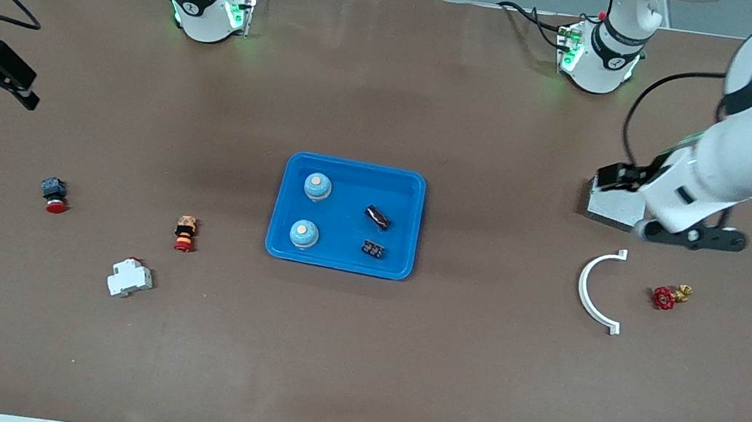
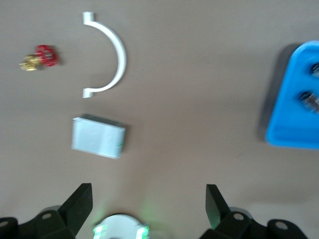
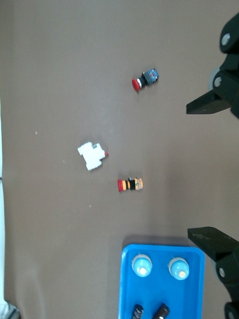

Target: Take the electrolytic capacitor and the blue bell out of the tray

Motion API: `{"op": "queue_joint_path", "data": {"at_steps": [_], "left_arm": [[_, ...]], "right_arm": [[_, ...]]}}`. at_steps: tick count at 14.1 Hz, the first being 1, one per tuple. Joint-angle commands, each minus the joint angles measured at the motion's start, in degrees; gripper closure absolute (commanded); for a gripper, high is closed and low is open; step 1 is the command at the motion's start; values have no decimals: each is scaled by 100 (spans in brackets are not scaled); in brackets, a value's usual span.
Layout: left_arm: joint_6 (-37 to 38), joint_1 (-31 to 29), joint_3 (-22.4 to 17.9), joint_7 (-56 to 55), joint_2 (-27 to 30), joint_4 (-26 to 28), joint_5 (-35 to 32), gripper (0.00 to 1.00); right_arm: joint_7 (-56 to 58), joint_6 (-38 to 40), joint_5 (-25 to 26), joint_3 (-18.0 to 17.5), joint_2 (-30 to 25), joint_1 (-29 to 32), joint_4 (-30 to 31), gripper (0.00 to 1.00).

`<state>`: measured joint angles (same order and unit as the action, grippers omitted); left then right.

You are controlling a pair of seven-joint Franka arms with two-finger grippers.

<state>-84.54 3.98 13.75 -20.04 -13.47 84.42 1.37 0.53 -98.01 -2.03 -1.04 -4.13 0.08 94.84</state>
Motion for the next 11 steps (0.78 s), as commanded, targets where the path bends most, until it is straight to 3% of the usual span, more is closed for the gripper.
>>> {"op": "queue_joint_path", "data": {"at_steps": [1, 4, 7, 11], "left_arm": [[-605, 234, 67, -726, -471, -127, 179, 0], [-1440, 743, 67, -1431, -955, -75, 170, 0], [-2187, 1192, 75, -2641, -1438, -92, 170, 0], [-3233, 1850, 67, -4346, -2220, -101, 136, 8]], "right_arm": [[-71, 150, 63, 16, 106, -375, -44, 0], [-350, 422, 63, 16, 229, -797, -36, 0], [-1623, 660, 63, 16, 457, -1447, -35, 0], [-2819, 774, 71, 16, 808, -2221, 43, 0]]}}
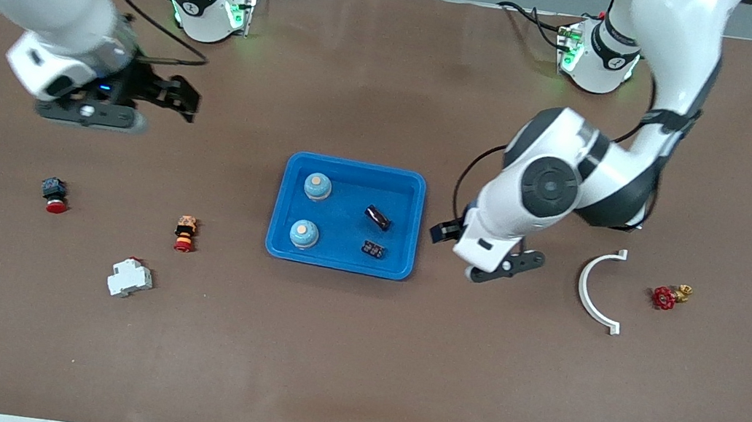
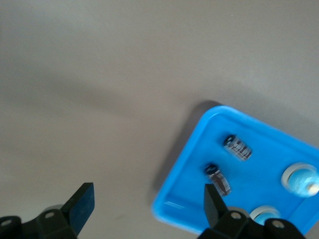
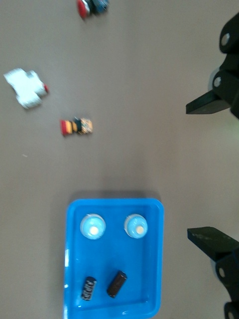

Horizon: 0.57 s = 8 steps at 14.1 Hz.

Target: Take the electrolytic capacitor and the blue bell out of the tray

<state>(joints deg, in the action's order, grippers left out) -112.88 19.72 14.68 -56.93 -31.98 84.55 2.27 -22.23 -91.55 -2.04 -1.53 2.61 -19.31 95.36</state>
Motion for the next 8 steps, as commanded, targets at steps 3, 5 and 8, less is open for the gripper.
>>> {"op": "queue_joint_path", "data": {"at_steps": [3, 5, 8], "left_arm": [[-1093, 628, -53, -1749, -756, -106, -7, 13], [-1315, 734, -62, -2259, -862, -88, -112, 14], [-1526, 901, -70, -2647, -985, -88, -139, 17]], "right_arm": [[-1300, 67, 72, 65, 538, -897, 44, 0], [-1468, 41, 54, 56, 600, -1101, 96, 0], [-1486, -372, -208, 56, 601, -1136, 185, 0]]}}
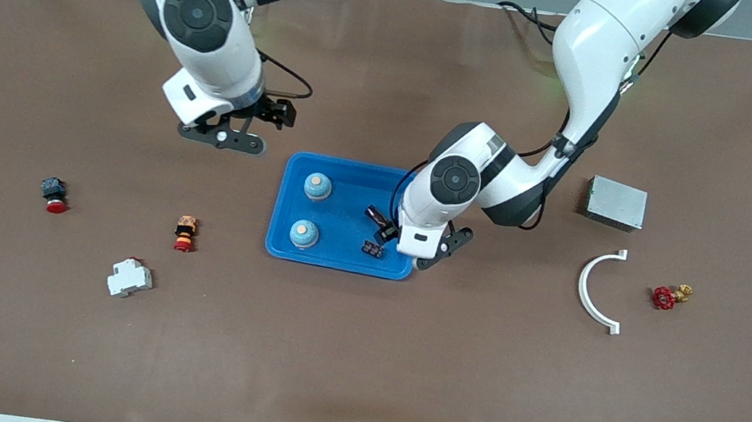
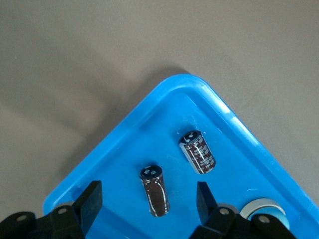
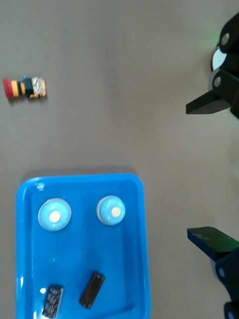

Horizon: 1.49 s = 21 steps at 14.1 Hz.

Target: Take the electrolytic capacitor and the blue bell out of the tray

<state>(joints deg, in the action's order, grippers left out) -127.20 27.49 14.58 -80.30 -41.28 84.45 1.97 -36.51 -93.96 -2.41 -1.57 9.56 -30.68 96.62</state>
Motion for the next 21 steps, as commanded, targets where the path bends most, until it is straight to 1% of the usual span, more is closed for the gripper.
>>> {"op": "queue_joint_path", "data": {"at_steps": [1, 4, 6, 8, 10, 11, 12, 15, 16, 17, 18, 19, 21], "left_arm": [[-182, 203, -69, -363, -99, -70, -127, 17], [-524, 300, -70, -539, -284, -70, -144, 18], [-788, 335, -70, -662, -424, -69, -153, 19], [-842, 406, -87, -663, -582, -78, -310, 21], [-833, 415, -87, -724, -618, -52, -381, 22], [-833, 415, -87, -829, -610, 9, -382, 27], [-833, 441, -87, -891, -610, 27, -382, 34], [-824, 450, -87, -882, -636, 89, -408, 61], [-824, 450, -78, -891, -636, 97, -408, 69], [-798, 467, -78, -909, -636, 98, -399, 81], [-789, 493, -78, -935, -627, 98, -399, 97], [-763, 494, -78, -979, -592, 98, -399, 100], [-535, 450, -87, -979, -496, 80, -399, 100]], "right_arm": [[-58, -123, -303, 61, -103, 9, 58, 0], [-15, -271, -313, 61, -104, -8, 93, 0], [12, -219, -339, 61, -104, -8, 76, 0], [38, -167, -331, 61, -121, -17, 32, 0], [117, -26, -331, 69, -121, 44, -73, 0], [222, -61, -383, 78, -112, 79, -65, 0], [371, -104, -392, 87, -112, 80, -82, 0], [416, -552, -427, 87, -60, 97, 5, 0], [416, -597, -445, 87, -42, 62, 6, 0], [416, -675, -454, 87, 19, 62, 6, 0], [408, -711, -454, 87, 37, 45, 23, 0], [408, -720, -462, 87, 46, 36, 23, 0], [364, -825, -856, 96, 81, 88, 32, 0]]}}
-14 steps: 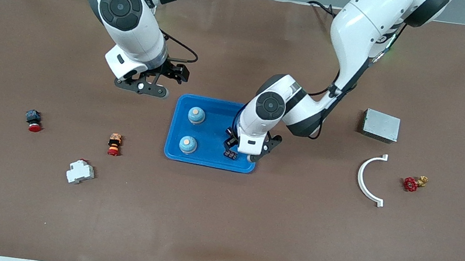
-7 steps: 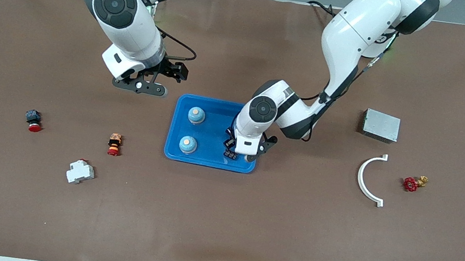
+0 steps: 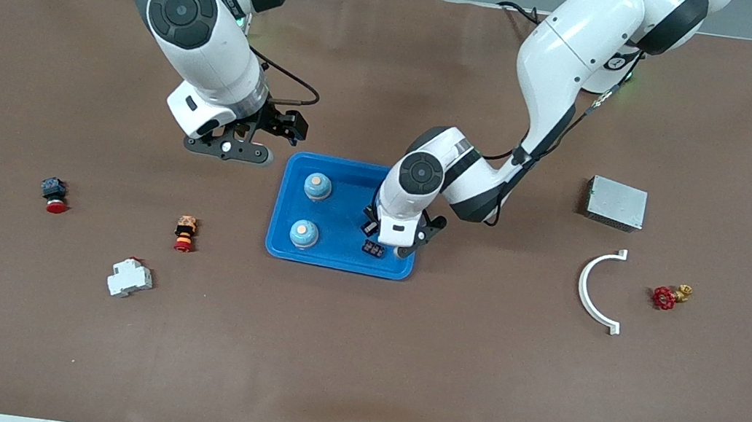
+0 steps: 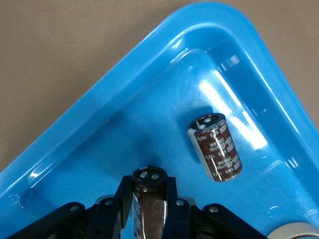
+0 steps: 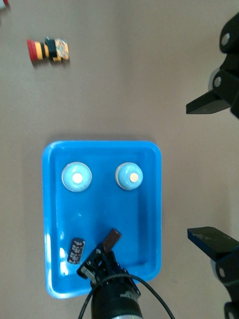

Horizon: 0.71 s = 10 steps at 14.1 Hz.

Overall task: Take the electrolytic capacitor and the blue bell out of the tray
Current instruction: 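Grasp the black capacitor in the tray with the left gripper and lift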

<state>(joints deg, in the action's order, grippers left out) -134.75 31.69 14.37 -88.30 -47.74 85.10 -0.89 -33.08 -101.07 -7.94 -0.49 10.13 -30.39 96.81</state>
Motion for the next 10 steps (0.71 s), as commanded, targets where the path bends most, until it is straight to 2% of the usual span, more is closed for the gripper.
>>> {"op": "queue_joint_path", "data": {"at_steps": [1, 4, 7, 10], "left_arm": [[334, -30, -57, -179, 238, 24, -113, 100], [983, -136, -75, -144, 720, 24, -122, 100], [1617, -522, -66, 31, 1256, 59, -131, 100], [1952, -978, -66, 636, 1714, 278, -131, 100]], "right_arm": [[-5, -167, -313, -13, 76, 68, 4, 0], [21, -570, -287, -4, 165, 25, 196, 0], [3, -1457, 55, -13, 191, -238, 811, 0], [-6, -2135, 65, -13, 375, -362, 1217, 0]]}}
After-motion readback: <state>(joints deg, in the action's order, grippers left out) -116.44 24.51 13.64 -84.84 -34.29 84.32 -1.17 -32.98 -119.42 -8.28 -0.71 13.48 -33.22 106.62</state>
